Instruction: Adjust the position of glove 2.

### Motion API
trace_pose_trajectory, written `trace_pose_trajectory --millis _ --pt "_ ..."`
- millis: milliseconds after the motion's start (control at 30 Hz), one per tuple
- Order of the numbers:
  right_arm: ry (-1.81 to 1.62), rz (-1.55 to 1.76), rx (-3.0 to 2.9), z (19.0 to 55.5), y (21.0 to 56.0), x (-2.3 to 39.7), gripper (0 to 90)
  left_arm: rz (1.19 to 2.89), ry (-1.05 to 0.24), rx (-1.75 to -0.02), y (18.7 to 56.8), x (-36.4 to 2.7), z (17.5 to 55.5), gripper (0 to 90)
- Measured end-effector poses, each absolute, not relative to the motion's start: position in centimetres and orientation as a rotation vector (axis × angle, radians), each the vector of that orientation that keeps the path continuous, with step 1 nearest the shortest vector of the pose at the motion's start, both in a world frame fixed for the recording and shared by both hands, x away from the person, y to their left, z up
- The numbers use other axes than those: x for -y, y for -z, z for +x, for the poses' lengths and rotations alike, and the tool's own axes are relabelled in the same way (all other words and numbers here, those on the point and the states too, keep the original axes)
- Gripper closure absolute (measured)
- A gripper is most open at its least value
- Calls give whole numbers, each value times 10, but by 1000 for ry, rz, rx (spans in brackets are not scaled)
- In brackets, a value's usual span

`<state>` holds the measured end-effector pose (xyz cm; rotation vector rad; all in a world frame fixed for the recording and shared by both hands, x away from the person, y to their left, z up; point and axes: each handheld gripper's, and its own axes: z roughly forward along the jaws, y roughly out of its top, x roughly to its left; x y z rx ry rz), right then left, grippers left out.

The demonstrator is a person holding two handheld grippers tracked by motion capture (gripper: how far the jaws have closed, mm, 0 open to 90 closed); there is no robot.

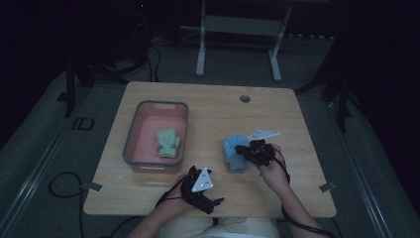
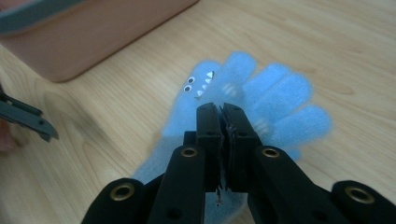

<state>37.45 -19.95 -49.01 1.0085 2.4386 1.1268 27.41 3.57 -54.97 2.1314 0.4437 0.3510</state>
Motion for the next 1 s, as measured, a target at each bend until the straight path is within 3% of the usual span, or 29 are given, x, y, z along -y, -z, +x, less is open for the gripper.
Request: trace_pose_trajectory --millis 833,900,1000 --pt "-1003 1065 -2518 389 532 194 846 2084 -343 -435 545 -36 273 13" --pt "-1010 1060 -2521 388 532 194 819 2078 -339 -439 543 -36 273 14" --pt "-1037 1018 -2511 384 527 196 656 2068 -346 -444 542 -37 273 32"
